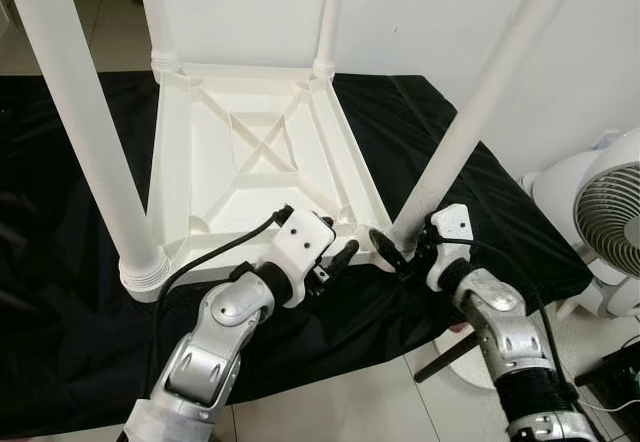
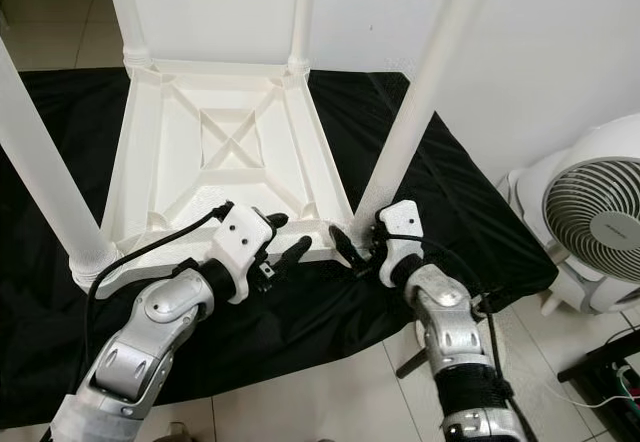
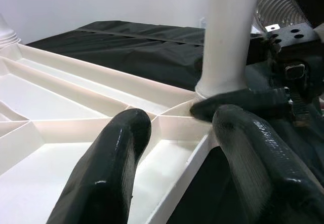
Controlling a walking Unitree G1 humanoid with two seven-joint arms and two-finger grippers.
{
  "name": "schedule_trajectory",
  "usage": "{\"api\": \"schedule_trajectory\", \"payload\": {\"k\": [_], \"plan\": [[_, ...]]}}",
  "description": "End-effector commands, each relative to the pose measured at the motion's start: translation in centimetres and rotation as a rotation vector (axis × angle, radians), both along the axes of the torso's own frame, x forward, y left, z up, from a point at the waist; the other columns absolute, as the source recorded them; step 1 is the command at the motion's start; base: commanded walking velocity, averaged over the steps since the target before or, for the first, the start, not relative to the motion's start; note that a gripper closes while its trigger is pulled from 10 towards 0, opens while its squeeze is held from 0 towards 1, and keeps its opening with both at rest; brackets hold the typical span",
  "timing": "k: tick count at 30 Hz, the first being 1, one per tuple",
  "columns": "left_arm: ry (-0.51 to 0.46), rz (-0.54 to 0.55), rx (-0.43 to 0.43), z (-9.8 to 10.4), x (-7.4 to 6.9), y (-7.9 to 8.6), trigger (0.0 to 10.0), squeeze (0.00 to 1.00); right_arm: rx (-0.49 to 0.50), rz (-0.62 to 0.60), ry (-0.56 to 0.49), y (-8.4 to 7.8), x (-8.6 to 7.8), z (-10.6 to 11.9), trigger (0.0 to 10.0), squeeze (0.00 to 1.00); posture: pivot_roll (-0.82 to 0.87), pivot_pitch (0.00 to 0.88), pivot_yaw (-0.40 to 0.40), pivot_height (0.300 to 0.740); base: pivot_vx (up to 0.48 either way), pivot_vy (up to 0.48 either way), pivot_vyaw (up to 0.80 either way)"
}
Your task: Building children table
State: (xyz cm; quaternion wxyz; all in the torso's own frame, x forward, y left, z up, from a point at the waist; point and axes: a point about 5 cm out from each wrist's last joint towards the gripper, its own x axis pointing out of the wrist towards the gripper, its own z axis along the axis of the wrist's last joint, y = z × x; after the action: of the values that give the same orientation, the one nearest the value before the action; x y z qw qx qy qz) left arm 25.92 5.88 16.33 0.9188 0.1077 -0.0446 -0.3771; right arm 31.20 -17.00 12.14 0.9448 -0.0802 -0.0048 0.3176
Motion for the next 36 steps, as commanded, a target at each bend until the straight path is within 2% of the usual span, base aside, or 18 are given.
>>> {"api": "schedule_trajectory", "payload": {"k": [1,9,12,14,15,16,17,21,22,29,36], "plan": [[-0.005,-0.018,-0.011,0.2,-0.2,-0.3,10.0,0.0,-0.01,0.041,0.005,-0.3,0.1,-0.1,10.0,0.0,0.08,0.023,-0.08,0.74,0.0,0.0,0.0],[-0.006,-0.021,-0.01,0.4,-0.1,-0.3,10.0,0.0,-0.045,0.105,-0.017,0.2,1.0,0.4,10.0,0.0,0.08,0.035,-0.07,0.74,0.0,0.0,0.0],[-0.007,-0.019,-0.012,0.4,0.0,-0.3,10.0,0.0,-0.078,0.138,-0.038,1.1,1.9,0.7,10.0,0.0,0.09,0.047,-0.069,0.74,0.0,0.0,0.0],[-0.007,-0.019,-0.012,0.4,0.0,-0.3,10.0,0.0,-0.078,0.138,-0.038,1.1,1.9,0.7,10.0,0.0,0.09,0.047,-0.069,0.74,0.0,0.0,0.0],[-0.007,-0.015,-0.013,0.5,0.0,-0.3,10.0,0.0,-0.091,0.159,-0.031,1.4,2.2,0.7,5.0,0.0,0.09,0.049,-0.07,0.74,0.0,0.0,0.0],[-0.007,-0.015,-0.013,0.5,0.0,-0.3,10.0,0.0,-0.091,0.159,-0.031,1.4,2.2,0.7,5.0,0.0,0.09,0.049,-0.07,0.74,0.0,0.0,0.0],[-0.007,-0.012,-0.014,0.5,0.0,-0.3,10.0,0.0,-0.11,0.18,-0.026,1.6,2.4,0.7,3.2,0.0,0.1,0.055,-0.074,0.74,0.0,0.0,0.0],[-0.007,-0.01,-0.014,0.6,0.0,-0.2,10.0,0.0,-0.121,0.194,-0.02,1.6,2.5,0.6,3.2,0.0,0.1,0.055,-0.074,0.74,0.0,0.0,0.0],[-0.001,-0.015,-0.007,0.4,-0.1,-0.2,10.0,0.0,-0.129,0.204,-0.018,1.3,2.6,0.6,0.0,0.0,0.1,0.058,-0.079,0.74,0.0,0.0,0.0],[0.031,-0.049,0.02,-0.5,-0.7,-0.3,10.0,0.0,-0.112,0.191,-0.018,0.2,2.5,0.5,0.0,0.0,0.09,0.06,-0.085,0.74,0.0,0.0,0.0],[0.034,-0.053,0.018,-0.5,-0.7,-0.4,10.0,0.0,-0.087,0.177,-0.014,0.0,2.4,0.4,0.0,0.0,0.09,0.06,-0.088,0.74,0.0,0.0,0.0]]}}
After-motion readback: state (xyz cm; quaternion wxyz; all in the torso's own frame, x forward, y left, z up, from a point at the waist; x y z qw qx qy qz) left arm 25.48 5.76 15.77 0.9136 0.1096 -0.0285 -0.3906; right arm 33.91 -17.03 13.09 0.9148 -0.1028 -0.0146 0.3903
